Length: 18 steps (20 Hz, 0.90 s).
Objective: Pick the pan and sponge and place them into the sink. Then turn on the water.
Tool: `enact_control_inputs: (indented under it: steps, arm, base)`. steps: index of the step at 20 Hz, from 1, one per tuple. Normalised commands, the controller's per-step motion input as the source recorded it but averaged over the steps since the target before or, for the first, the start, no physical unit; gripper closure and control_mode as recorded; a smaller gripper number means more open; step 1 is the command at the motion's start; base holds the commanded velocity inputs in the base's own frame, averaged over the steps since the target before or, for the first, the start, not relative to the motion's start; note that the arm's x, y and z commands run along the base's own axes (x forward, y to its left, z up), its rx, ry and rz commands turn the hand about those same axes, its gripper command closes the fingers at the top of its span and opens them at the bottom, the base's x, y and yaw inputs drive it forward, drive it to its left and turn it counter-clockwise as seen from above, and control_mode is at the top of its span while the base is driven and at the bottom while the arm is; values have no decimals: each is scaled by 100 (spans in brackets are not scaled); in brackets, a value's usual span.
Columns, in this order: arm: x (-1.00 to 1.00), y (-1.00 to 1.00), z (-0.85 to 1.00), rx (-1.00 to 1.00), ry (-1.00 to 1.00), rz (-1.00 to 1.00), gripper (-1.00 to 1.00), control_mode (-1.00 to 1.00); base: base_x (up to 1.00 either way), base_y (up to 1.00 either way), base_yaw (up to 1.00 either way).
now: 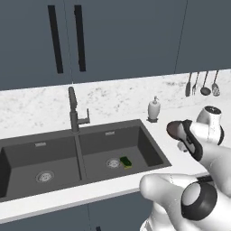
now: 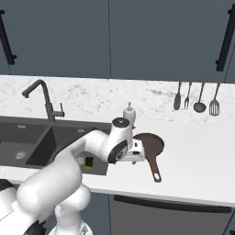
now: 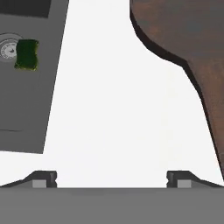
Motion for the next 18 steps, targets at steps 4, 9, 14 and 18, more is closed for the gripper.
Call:
enact_control_inputs:
  steps: [4, 9, 14, 18]
  arm:
    - [9, -76, 29, 3, 3, -3, -100, -100]
    - [46, -9, 51, 0, 14, 0, -100, -100]
    - [32, -1, 3, 1, 11, 0, -100, -100]
    - [0, -4, -25, 5, 0, 0, -100, -100]
  base:
    - [0, 0, 0]
    - [0, 0, 0]
    - [0, 0, 0]
    - [0, 0, 0]
